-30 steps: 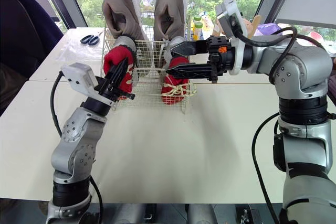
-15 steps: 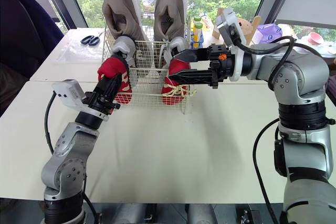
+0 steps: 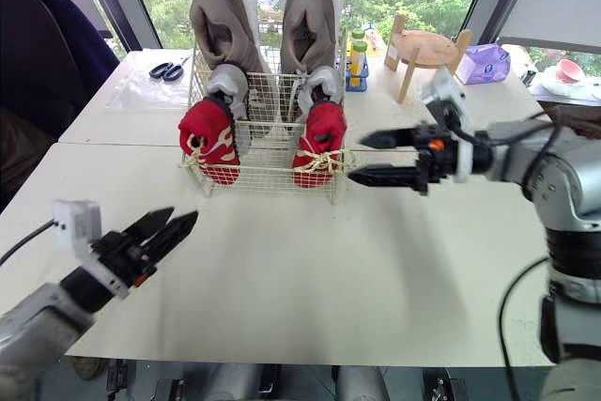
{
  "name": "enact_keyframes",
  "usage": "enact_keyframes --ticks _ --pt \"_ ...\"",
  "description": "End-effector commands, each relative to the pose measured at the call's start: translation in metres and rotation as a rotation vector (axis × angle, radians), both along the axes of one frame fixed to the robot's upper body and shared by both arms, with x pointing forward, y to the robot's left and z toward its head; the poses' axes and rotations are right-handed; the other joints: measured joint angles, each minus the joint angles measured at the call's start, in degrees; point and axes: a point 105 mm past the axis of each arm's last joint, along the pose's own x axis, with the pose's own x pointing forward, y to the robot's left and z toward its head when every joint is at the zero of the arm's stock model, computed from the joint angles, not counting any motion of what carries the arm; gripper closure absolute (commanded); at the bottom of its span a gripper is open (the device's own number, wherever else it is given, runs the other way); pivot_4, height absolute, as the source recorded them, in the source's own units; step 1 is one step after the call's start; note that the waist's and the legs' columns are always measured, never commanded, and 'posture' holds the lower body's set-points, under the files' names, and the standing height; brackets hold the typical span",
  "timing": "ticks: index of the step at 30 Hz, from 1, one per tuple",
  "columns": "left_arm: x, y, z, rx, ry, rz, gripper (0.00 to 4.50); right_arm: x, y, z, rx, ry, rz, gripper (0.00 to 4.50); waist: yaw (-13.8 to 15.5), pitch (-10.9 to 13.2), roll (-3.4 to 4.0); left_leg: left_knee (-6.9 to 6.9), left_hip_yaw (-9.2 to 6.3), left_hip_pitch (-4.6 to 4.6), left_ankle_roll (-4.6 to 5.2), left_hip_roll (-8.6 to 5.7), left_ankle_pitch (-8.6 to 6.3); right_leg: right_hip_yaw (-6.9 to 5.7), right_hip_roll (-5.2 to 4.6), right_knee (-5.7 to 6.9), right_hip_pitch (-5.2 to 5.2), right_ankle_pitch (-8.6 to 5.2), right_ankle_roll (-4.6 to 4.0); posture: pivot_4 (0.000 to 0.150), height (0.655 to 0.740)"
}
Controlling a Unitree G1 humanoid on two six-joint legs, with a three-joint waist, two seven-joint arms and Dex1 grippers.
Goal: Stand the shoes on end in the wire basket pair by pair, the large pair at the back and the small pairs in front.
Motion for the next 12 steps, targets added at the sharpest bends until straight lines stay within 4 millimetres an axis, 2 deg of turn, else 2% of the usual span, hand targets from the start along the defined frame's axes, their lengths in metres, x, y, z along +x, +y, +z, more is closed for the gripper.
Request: enact_keyframes --ticks 1,5,10,12 --pt "-0.017 -0.001 -0.013 0.122 0.088 -0.116 1.33 -0.011 -0.003 -0.018 -0.05 0.019 0.025 0.0 -0.2 0.0 -0.01 0.0 0.03 0.0 0.01 0.0 -0.01 0.0 0.0 -0.05 0.02 0.0 0.0 0.15 0.74" --pt "-0.02 0.005 -0.026 0.155 0.139 -0.139 1.33 -0.019 0.009 -0.042 -0.039 0.065 0.039 0.0 -0.3 -0.1 0.21 -0.11 0.1 0.01 0.03 0.04 -0.02 0.0 0.08 -0.09 -0.01 0.0 0.0 0.15 0.74" --pt "-0.009 0.005 -0.019 0.119 0.094 -0.127 1.33 -0.026 0.022 -0.056 -0.002 0.093 0.054 0.0 0.1 -0.1 0.26 -0.1 0.09 0.01 0.03 0.07 -0.02 0.0 0.11 -0.09 -0.01 0.0 0.0 0.15 0.74" --pt "0.002 0.011 -0.015 0.117 0.079 -0.068 1.33 -0.027 0.027 -0.058 0.031 0.098 0.052 0.0 0.2 -0.1 0.25 -0.09 0.06 0.01 0.03 0.06 -0.02 0.0 0.08 -0.12 0.02 0.0 0.0 0.15 0.74"
